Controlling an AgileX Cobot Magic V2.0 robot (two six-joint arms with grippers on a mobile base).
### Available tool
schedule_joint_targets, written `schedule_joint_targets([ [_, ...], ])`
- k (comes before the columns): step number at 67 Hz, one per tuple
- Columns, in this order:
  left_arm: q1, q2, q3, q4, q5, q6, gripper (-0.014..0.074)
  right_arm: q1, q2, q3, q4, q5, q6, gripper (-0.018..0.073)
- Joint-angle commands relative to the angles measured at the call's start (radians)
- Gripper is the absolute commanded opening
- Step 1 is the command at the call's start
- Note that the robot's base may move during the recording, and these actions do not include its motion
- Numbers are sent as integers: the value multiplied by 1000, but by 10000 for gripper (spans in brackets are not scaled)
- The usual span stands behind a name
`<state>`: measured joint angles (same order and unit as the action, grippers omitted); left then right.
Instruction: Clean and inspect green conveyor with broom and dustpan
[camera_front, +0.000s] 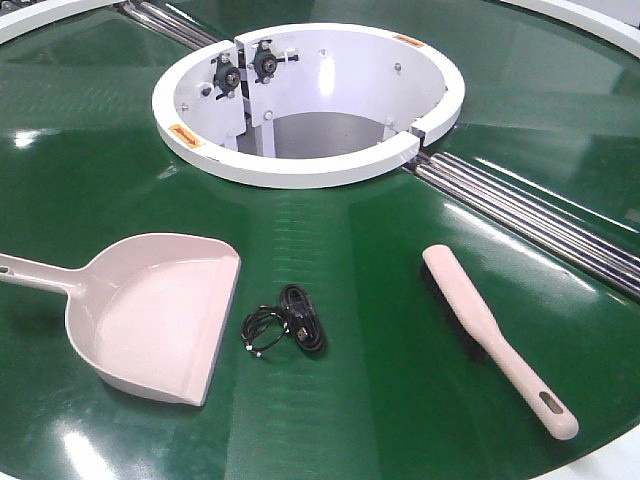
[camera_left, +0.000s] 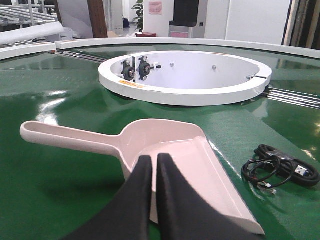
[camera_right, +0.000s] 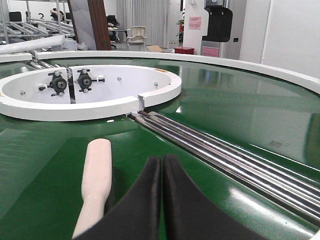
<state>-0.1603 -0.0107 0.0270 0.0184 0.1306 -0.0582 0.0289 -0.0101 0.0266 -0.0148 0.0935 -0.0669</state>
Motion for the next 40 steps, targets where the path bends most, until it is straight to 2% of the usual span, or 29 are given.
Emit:
schedule_joint_targets([
  [1,-7,-15,28,-2,-68,-11,-6,-4,-18,12,-8,-75,-3,-10],
  [40,-7,-15,28,-2,-68,-11,-6,-4,-18,12,-8,-74,-3,-10],
])
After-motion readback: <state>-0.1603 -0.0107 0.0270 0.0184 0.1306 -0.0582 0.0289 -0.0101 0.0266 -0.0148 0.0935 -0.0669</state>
